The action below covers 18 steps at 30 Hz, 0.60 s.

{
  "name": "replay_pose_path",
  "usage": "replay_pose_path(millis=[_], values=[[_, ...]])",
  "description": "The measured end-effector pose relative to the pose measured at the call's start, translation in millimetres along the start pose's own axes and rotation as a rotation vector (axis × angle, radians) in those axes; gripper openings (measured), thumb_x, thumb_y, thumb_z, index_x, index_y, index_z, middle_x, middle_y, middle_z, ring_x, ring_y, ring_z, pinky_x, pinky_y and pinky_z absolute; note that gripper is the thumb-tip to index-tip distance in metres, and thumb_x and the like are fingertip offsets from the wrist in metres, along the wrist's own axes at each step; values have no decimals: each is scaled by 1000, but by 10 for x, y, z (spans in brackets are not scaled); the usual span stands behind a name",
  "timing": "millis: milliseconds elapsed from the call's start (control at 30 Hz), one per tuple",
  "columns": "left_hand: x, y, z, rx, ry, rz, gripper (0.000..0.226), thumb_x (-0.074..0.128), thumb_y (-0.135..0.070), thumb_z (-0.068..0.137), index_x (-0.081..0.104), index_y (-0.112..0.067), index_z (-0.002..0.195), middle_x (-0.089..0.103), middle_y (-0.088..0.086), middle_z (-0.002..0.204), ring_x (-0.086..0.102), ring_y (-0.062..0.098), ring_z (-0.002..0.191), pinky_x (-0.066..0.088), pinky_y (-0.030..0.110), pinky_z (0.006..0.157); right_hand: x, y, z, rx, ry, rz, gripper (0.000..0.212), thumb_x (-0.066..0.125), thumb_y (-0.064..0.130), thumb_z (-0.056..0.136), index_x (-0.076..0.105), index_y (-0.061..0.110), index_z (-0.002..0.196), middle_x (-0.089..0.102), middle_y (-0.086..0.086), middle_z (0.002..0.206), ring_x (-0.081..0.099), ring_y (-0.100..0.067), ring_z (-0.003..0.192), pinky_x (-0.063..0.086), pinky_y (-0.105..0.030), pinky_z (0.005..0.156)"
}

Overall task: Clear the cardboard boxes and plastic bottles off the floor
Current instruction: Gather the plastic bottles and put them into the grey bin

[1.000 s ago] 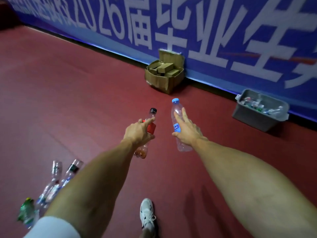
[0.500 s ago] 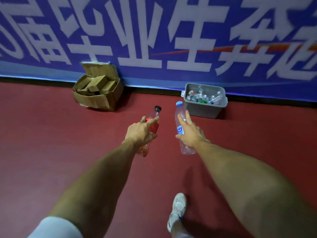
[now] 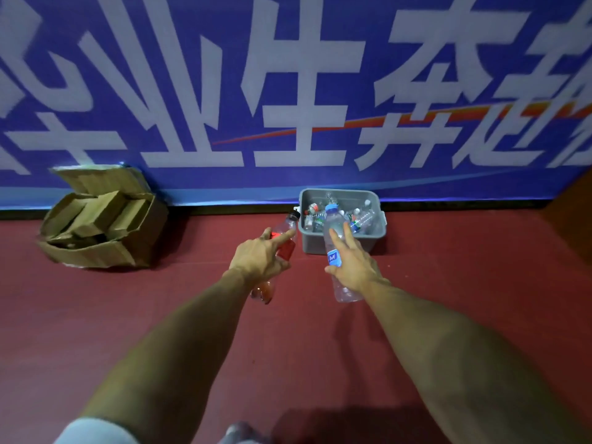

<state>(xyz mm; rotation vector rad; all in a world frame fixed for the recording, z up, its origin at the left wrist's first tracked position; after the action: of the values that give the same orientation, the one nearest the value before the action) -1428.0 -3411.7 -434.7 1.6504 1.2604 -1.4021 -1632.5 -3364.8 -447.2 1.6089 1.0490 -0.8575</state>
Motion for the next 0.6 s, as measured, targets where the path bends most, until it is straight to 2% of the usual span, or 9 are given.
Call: replay_pose_path(millis=[233,433,600], values=[[-225,216,1485,76,-4,-65,76,53,-58,95,7,-50,155,22,13,164,61,37,118,49,41,95,-165,-145,1284,91,-15,0,94,68,37,93,2,38,159,-23,9,164,21,-28,151,39,-42,109],[-587,318,2695,191,-28,-31,74,50,-59,96,8,-49,155,40,13,150,62,37,112,49,42,92,-507,-204,2259,173,-82,48,90,66,35,95,3,37,159,-23,11,164,18,-26,152,38,-44,113],[-712,177,3439,261,25,8,71,50,-61,95,12,-51,154,38,12,153,60,37,116,50,43,92,-709,-436,2867,246,-97,86,90,66,37,94,4,37,159,-22,11,165,22,-25,150,37,-45,113]])
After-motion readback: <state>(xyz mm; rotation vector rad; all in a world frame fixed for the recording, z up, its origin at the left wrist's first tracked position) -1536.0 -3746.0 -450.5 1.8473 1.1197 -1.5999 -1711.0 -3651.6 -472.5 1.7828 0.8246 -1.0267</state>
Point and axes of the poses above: each hand's wrist, its own z-axis towards the middle knuckle, its own x-axis out of the palm, y = z × x, the point moved 4 cm from there along z, towards the middle knuckle
